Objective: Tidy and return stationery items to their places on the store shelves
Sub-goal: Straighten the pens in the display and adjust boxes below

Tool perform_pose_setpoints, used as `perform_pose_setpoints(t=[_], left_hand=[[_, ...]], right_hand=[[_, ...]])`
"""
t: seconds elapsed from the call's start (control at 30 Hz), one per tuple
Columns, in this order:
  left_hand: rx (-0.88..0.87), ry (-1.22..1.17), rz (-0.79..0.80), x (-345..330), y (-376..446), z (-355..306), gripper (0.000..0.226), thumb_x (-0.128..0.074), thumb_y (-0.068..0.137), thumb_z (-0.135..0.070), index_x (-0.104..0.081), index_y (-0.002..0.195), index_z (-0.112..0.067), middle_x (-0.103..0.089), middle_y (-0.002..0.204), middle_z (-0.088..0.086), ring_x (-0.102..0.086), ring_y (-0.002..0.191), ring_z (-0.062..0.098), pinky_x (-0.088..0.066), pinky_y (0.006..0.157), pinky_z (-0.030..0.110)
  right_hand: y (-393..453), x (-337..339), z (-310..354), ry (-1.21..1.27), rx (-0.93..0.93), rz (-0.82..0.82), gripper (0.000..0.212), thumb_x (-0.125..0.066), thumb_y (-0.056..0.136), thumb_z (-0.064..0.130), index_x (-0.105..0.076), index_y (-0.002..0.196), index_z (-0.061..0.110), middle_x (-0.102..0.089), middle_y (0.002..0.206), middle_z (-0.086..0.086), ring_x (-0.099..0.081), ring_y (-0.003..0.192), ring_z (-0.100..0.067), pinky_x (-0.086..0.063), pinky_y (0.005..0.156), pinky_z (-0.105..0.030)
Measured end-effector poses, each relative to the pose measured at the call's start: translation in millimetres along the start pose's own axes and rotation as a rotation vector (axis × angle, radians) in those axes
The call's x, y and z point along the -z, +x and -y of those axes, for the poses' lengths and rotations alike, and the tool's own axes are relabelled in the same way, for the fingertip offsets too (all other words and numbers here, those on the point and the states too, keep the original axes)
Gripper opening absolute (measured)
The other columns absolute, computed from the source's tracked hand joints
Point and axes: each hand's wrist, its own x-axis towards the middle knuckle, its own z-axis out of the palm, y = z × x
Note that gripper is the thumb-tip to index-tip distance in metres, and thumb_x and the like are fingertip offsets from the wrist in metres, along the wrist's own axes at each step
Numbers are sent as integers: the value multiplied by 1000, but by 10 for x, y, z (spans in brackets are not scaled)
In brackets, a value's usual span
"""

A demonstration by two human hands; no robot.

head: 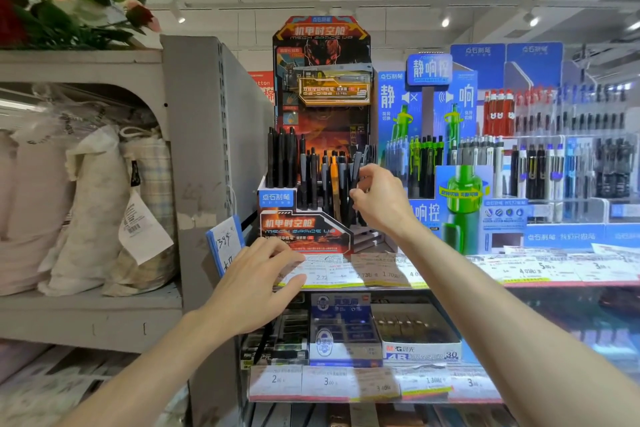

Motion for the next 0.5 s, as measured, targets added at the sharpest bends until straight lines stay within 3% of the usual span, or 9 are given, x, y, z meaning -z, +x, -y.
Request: perform_pose_setpoints(t=[0.23, 0.5], left_hand=[[-7, 0, 4, -1, 1, 16, 40, -46, 95, -54, -57, 128, -34, -47, 117, -21, -39, 111, -2, -41, 95, 29], [-13, -7, 9, 6, 4, 29, 40, -46, 95, -54, -57, 128, -34, -47, 118, -21, -39, 110, -3, -39, 94, 27]], right_hand=[[-77, -86, -24, -1, -33, 29, 44, -58, 96, 14, -52, 139, 11, -71, 116, -7, -64, 107, -26, -50, 99, -44], [-118, -166, -59, 72, -74, 7, 26, -62, 95, 17, -64, 121, 14, -72, 112, -4, -66, 102, -22, -55, 93, -46]])
